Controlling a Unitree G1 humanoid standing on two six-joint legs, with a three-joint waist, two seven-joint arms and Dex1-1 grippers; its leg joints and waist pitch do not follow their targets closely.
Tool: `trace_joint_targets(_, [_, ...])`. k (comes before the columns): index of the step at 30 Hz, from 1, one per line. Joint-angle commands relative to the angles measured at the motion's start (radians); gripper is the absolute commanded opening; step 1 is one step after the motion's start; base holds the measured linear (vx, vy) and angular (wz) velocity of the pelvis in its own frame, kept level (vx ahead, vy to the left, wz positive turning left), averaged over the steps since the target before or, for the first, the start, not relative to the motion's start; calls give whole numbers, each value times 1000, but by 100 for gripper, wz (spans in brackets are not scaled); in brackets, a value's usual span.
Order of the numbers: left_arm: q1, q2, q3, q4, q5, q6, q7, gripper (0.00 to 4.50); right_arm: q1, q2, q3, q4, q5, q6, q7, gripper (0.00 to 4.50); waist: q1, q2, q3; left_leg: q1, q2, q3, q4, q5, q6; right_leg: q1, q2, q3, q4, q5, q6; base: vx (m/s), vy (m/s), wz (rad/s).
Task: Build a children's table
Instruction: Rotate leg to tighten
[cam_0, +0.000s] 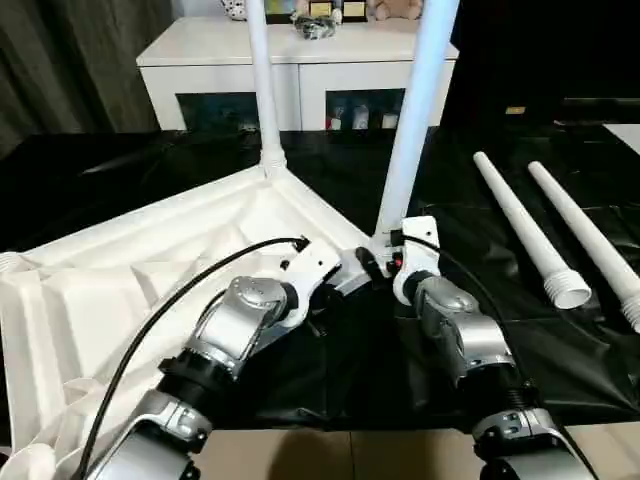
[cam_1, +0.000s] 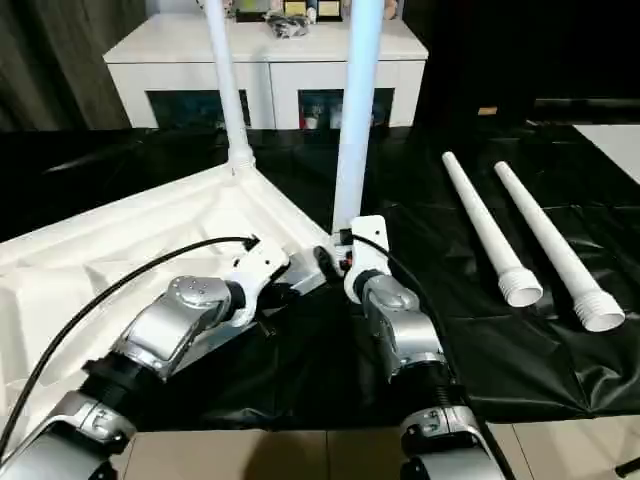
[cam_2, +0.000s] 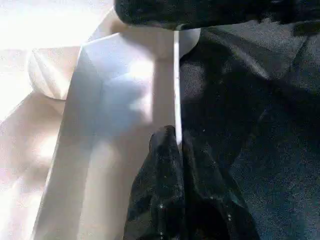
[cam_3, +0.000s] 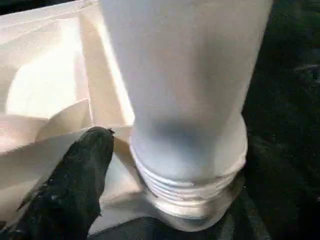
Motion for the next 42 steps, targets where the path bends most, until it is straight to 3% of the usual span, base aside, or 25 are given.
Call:
trace_joint_targets(1, [28,32,-19,4,22,-14,-22,0,8,-17,10,-45,16,22,45,407,2,-12,-48,2,26,-14,-80,-399,15,24,-47,28,-94,-489,-108,0,0,0])
trace_joint_targets(2, [49,70,-42,-41,16,-17,-81,0,38,-64,22,-104,26,39,124,407,3,-10,-50,-1,26,-14,-81,-373,17,27,-47,30,-90,-456,-118,0,0,0])
trace_joint_targets(4, [52,74,-44,-46,15,-16,-88,0,41,-69,24,-111,27,39,132,407,7,-12,-51,-5,32,-11,-81,-336,22,28,-45,34,-81,-388,-137,0,0,0])
trace_joint_targets(5, [78,117,-63,-101,-3,-5,-162,0,75,-134,50,-173,34,33,232,407,9,-5,-53,0,31,-8,-79,-331,23,26,-44,35,-80,-368,-155,0,0,0])
trace_joint_targets(6, [78,117,-63,-101,-3,-5,-162,0,75,-134,50,-173,34,33,232,407,13,-9,-56,-2,34,-10,-78,-321,26,32,-45,34,-76,-346,-160,0,0,0])
trace_joint_targets(7, [90,136,-69,-126,-12,-1,-195,0,89,-166,66,-200,36,26,282,407,15,-9,-58,-7,36,-7,-77,-276,32,34,-44,37,-67,-283,-178,57,-10,0])
trace_joint_targets(8, [104,162,-72,-160,-31,10,-238,0,104,-209,79,-223,37,12,343,407,17,-7,-60,-5,36,-3,-71,-254,39,32,-42,37,-62,-232,-199,72,-9,3])
trace_joint_targets(10, [124,209,-79,-210,-58,15,-310,0,123,-276,93,-251,39,-9,434,407,22,-8,-67,-10,35,-1,-62,-179,61,41,-41,38,-47,-118,-232,74,-8,2])
trace_joint_targets(11, [128,221,-81,-223,-64,20,-326,0,127,-292,96,-256,39,-16,455,407,22,-3,-70,-12,35,1,-56,-122,83,40,-37,36,-36,-26,-257,68,-5,0])
trace_joint_targets(13, [141,256,-85,-260,-79,34,-368,0,138,-339,108,-270,37,-40,523,407,24,-6,-77,-13,30,3,-43,-26,124,42,-33,34,-20,118,-301,66,-1,0])
trace_joint_targets(14, [142,258,-85,-263,-80,36,-370,0,139,-342,109,-271,37,-42,528,407,26,-4,-76,-12,32,2,-43,-21,133,42,-34,33,-19,128,-309,53,8,1])
trace_joint_targets(17, [148,270,-80,-277,-86,42,-379,0,144,-376,133,-275,29,-72,588,407,30,-5,-70,-9,36,4,-44,-57,138,41,-37,33,-24,65,-313,18,3,0])
trace_joint_targets(20, [152,275,-78,-290,-90,49,-383,0,145,-393,155,-276,22,-92,618,407,28,-5,-63,-7,38,4,-52,-144,101,41,-38,34,-34,-48,-296,0,0,0])
trace_joint_targets(24, [159,283,-78,-311,-101,60,-385,0,137,-396,171,-268,27,-92,639,407,24,-13,-53,-4,39,2,-61,-260,48,36,-40,38,-49,-223,-249,0,0,0])
trace_joint_targets(26, [160,285,-78,-316,-105,63,-385,0,135,-394,171,-265,30,-91,645,407,23,-12,-52,-4,38,2,-60,-276,37,34,-41,40,-51,-259,-233,0,0,0])
trace_joint_targets(29, [163,290,-78,-326,-111,69,-387,0,133,-387,166,-255,47,-87,659,373,21,-15,-53,-6,36,2,-59,-271,36,32,-40,41,-52,-263,-226,0,0,0])
trace_joint_targets(31, [164,291,-78,-328,-112,71,-388,0,134,-383,164,-253,54,-86,665,373,21,-14,-55,-7,36,1,-58,-259,39,33,-40,40,-50,-251,-227,0,0,0])
trace_joint_targets(34, [166,294,-79,-327,-113,71,-390,0,140,-378,167,-253,62,-85,672,331,20,-11,-58,-10,35,0,-56,-223,49,36,-39,38,-44,-197,-242,0,0,0])
trace_joint_targets(37, [167,296,-80,-329,-113,74,-391,0,147,-372,171,-255,63,-86,672,320,19,-11,-59,-11,35,1,-54,-211,57,37,-38,38,-41,-169,-251,0,0,0])
trace_joint_targets(42, [165,288,-76,-316,-115,76,-381,0,145,-337,151,-238,71,-61,620,283,16,-11,-57,-10,34,1,-56,-229,52,36,-38,38,-44,-193,-251,0,0,0])
